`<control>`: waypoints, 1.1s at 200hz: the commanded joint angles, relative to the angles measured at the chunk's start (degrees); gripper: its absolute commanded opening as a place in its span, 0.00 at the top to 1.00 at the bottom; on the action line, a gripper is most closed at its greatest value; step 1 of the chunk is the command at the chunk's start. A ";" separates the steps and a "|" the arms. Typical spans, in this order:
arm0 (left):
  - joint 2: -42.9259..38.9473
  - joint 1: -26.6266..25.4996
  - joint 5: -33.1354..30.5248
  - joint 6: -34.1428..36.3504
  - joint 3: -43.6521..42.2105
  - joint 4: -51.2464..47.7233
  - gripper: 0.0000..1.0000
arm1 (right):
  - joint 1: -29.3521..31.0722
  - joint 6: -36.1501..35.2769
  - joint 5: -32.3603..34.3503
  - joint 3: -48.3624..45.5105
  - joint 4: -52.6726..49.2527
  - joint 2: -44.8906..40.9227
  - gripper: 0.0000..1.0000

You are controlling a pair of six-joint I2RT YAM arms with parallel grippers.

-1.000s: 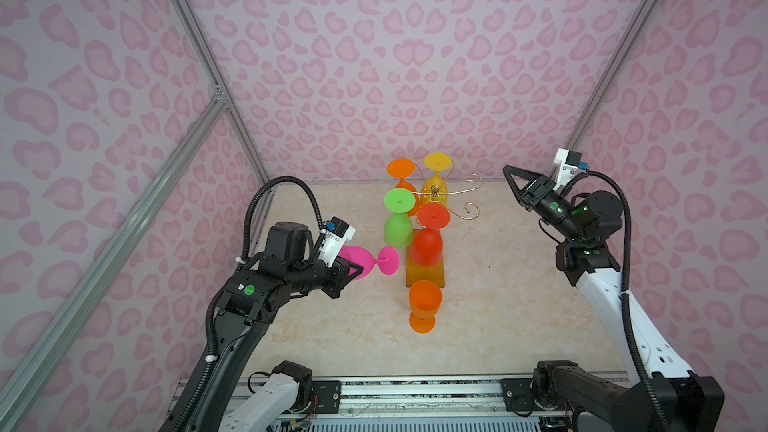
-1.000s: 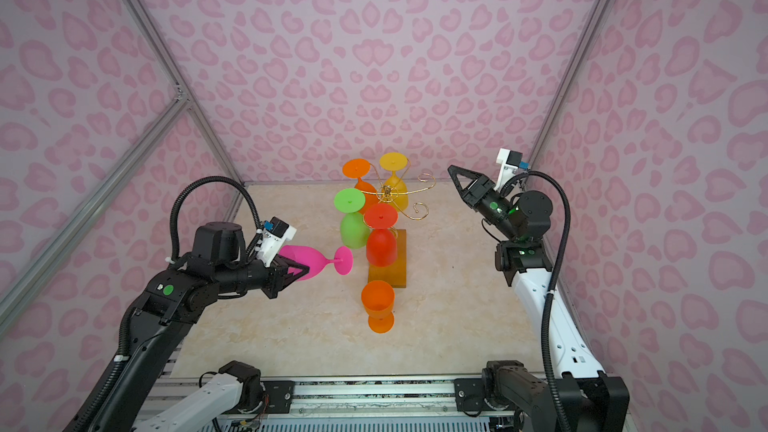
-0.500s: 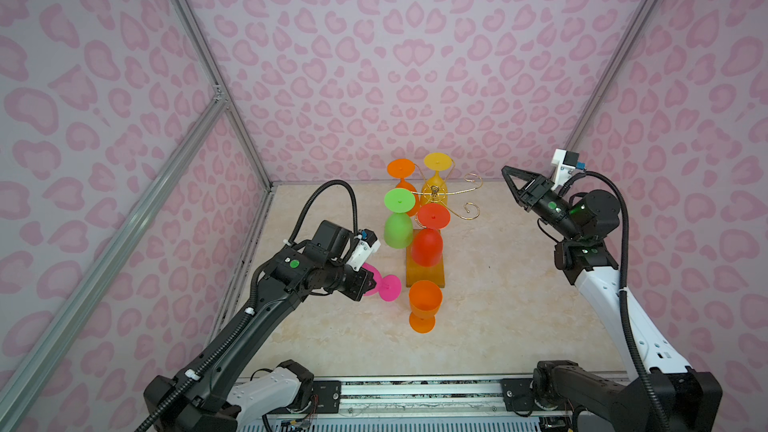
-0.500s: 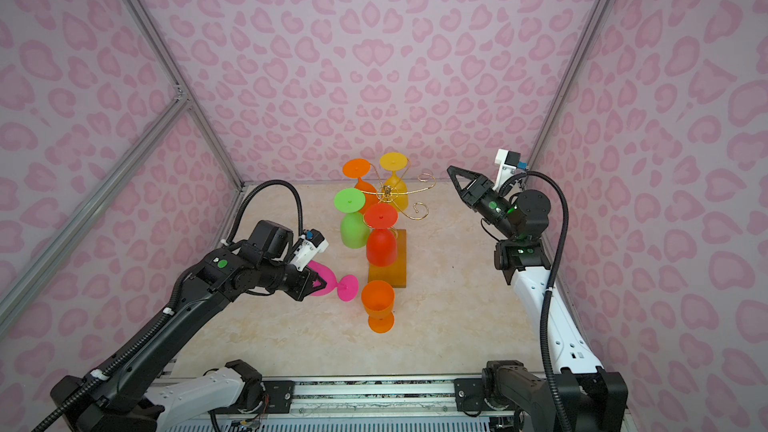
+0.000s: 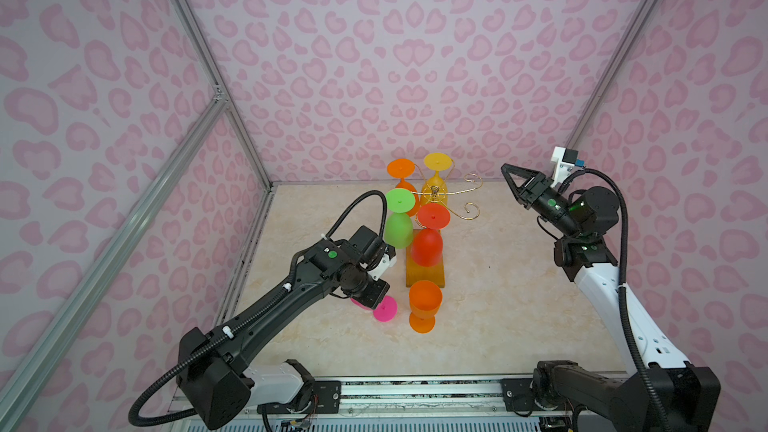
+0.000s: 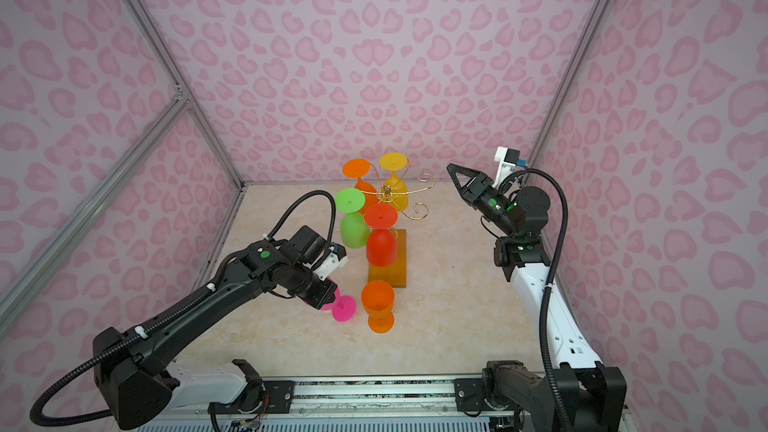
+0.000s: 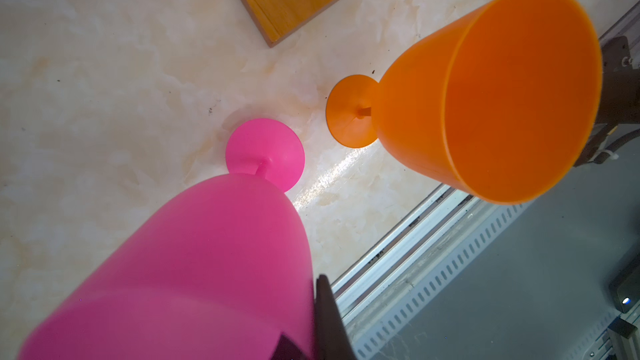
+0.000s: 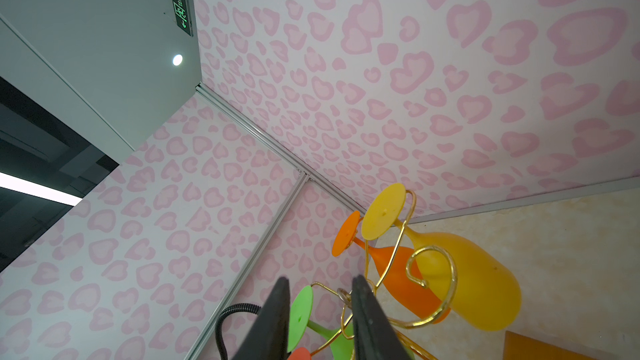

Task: Take the wine glass off the wine glass rack
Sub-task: 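Lower the magenta glass upright onto the table beside the orange glass with the left gripper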

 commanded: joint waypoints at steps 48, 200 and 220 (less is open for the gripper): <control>3.28 -1.46 -3.90 -1.13 2.96 -2.44 0.99 | 0.05 -0.19 -0.60 0.07 1.01 0.03 0.69; 1.53 -3.40 -6.01 -3.44 3.90 -3.96 0.86 | 0.03 0.18 -0.60 -0.60 1.59 0.68 0.69; 1.53 -3.60 -6.01 -3.79 4.03 -3.96 0.83 | 0.04 0.13 -0.60 -0.74 1.67 0.60 0.69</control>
